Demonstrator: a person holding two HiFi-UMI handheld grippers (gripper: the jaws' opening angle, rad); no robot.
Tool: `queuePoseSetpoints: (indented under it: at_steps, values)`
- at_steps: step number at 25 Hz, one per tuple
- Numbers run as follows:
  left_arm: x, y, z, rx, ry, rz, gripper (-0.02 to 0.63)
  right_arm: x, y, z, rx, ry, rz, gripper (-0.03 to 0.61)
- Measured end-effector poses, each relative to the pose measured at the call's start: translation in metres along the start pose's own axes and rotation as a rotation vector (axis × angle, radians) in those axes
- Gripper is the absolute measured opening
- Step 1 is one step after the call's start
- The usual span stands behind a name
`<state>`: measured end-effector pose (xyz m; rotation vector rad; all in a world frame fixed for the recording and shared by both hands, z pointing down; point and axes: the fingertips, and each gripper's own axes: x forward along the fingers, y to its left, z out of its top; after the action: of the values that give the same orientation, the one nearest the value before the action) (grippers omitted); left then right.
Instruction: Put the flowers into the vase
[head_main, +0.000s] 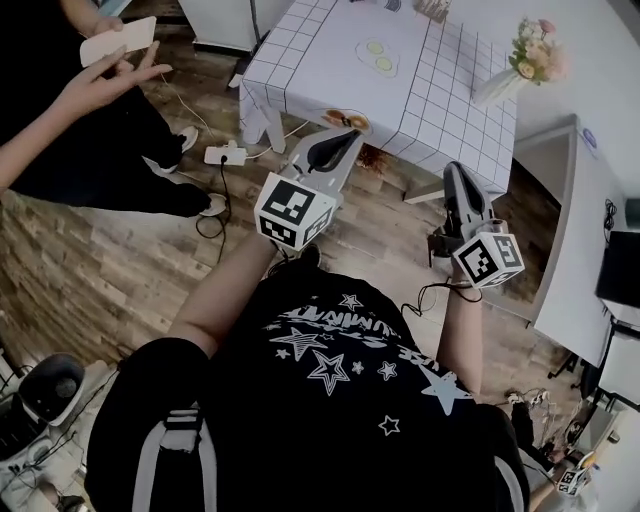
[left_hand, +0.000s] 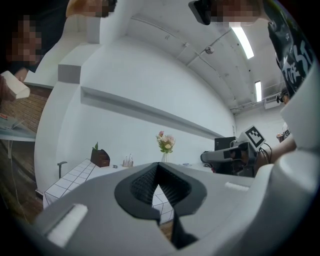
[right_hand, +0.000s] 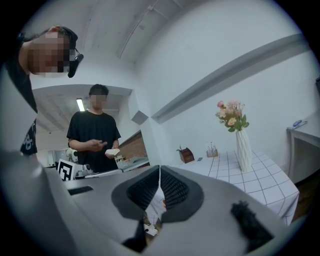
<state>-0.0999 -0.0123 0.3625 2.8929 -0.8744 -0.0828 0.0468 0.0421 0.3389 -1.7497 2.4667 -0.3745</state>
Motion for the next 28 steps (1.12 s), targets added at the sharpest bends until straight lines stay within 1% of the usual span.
queuePoseSetpoints:
  at_steps: [4, 9, 14, 20, 24, 28]
  values:
    - [-0.01, -0.014, 0.004, 0.005, -0.005, 0.012, 0.008, -0.008, 0.013, 0.004, -0.018, -0.006, 0.037, 0.017]
    - [-0.018, -0.045, 0.008, 0.016, -0.024, 0.023, 0.008, -0.037, 0.024, 0.007, -0.032, -0.018, 0.063, 0.015]
    - [-0.029, -0.092, 0.007, 0.033, -0.025, 0.013, 0.008, -0.082, 0.029, 0.008, -0.029, -0.03, 0.07, 0.014]
    - [-0.05, -0.142, 0.002, 0.045, -0.019, 0.004, 0.008, -0.135, 0.041, 0.001, -0.031, -0.032, 0.07, 0.014]
    - [-0.063, -0.166, 0.0, 0.051, -0.019, 0.0, 0.008, -0.162, 0.049, -0.003, -0.041, -0.03, 0.066, 0.012]
    - [-0.076, -0.181, -0.001, 0.057, -0.028, -0.001, 0.008, -0.181, 0.062, -0.01, -0.058, -0.029, 0.067, 0.012]
